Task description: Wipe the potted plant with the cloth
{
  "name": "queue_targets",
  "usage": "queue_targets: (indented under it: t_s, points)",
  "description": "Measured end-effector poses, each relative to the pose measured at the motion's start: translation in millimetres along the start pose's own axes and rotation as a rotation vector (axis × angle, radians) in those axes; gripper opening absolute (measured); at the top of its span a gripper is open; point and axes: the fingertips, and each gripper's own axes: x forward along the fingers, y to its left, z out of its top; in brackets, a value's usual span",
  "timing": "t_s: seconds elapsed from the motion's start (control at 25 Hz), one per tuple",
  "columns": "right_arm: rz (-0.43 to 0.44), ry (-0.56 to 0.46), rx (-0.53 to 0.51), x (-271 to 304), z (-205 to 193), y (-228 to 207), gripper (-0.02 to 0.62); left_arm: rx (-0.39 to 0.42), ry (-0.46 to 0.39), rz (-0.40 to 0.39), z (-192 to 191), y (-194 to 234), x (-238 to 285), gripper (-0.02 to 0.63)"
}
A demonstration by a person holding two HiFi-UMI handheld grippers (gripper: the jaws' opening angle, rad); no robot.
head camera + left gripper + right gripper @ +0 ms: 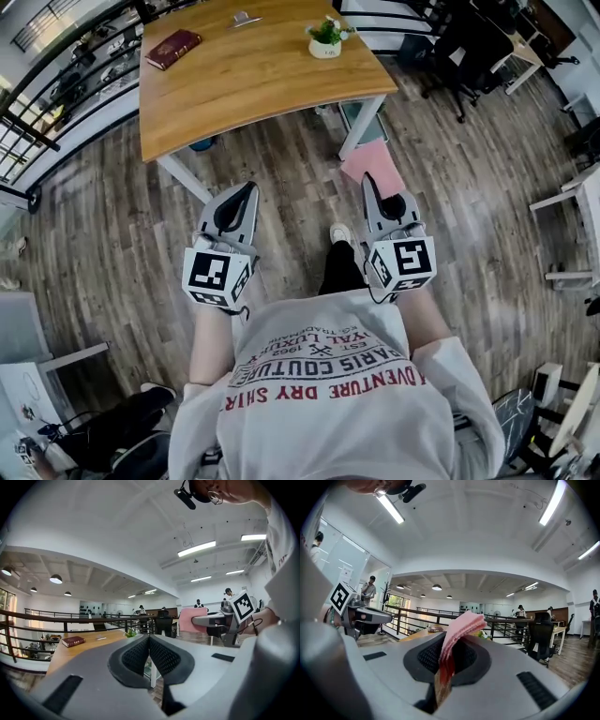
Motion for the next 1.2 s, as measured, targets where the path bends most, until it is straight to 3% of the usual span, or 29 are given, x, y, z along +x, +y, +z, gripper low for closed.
queue_targets:
  t_s: [0.2, 0.56, 0.8, 1.2]
  points:
    - [0.053, 0.021, -0.002, 65, -16, -56, 0.035, -0.006, 0.033, 0.033, -14, 5, 71, 0.015]
    - [0.178, 0.059, -0.066, 193, -27, -178, 0.035, -0.034, 0.039, 0.137, 2, 39, 253, 0.015]
    - [0.216, 0.111, -0.046, 252, -48, -246, 0.035, -0.04, 0.09, 0.146, -2, 41, 345, 0.015]
    - [0.194, 0.305, -0.043, 342, -112, -317, 0.036, -0.095, 0.195, 0.101, -52, 83, 457, 0.015]
